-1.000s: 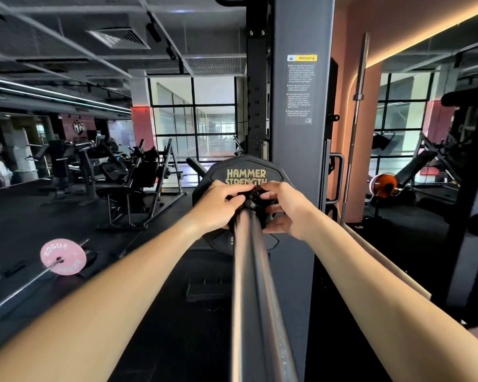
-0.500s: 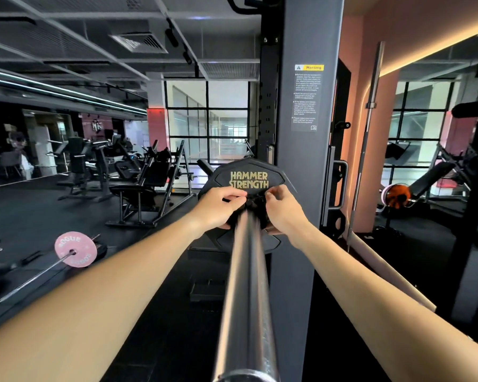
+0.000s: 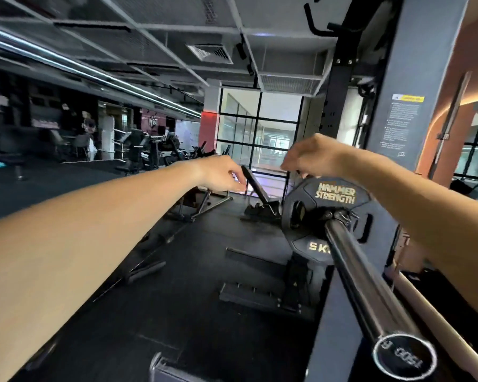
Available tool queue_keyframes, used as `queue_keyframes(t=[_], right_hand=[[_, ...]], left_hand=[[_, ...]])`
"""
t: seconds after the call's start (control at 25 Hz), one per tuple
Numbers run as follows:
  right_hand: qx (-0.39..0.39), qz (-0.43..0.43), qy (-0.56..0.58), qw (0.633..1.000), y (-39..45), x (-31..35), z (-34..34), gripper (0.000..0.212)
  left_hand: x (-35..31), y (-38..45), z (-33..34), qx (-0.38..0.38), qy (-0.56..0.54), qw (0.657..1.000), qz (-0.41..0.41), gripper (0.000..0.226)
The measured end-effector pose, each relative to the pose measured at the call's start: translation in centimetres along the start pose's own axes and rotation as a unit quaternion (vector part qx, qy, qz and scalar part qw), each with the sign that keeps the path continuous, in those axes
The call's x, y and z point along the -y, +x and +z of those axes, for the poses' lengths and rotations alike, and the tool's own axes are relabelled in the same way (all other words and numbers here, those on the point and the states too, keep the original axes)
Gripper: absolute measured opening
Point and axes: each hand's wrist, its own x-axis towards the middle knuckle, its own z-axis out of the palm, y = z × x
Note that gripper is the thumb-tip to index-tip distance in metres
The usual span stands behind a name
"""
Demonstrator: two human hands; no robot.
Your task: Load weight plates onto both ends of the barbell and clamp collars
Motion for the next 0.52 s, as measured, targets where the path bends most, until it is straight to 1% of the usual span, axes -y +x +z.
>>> queue_keyframes(t=[0.08,0.2,0.28,0.44,0.52], right_hand=[[0.025,-0.019,-0.046,0.998,0.8,5.7,-0.2,0.010],[0.034,-0.023,-0.050,0.998,2.0,12.3,1.8,0.007],[0.042,-0.026,-0.055,0.997,2.9,15.5,5.6,0.007],[0.123,0.011,-0.063,0.990,3.9,19.1,14.7,0.005],[0.147,0.028,-0.056,0.987,4.8,19.9,18.1,0.007]], left_hand=[[4.4,-2.9,-2.2,-0.002,0.010,1.000,-0.011,0.029],[10.7,-6.9,-4.4,0.005,0.017,1.000,-0.021,0.029],[15.2,-9.5,-5.8,0.007,0.026,0.999,-0.031,0.028],[22.6,-12.2,-6.9,0.015,0.026,0.998,-0.056,0.027],[25.4,-12.6,-7.2,0.015,0.024,0.998,-0.061,0.027]])
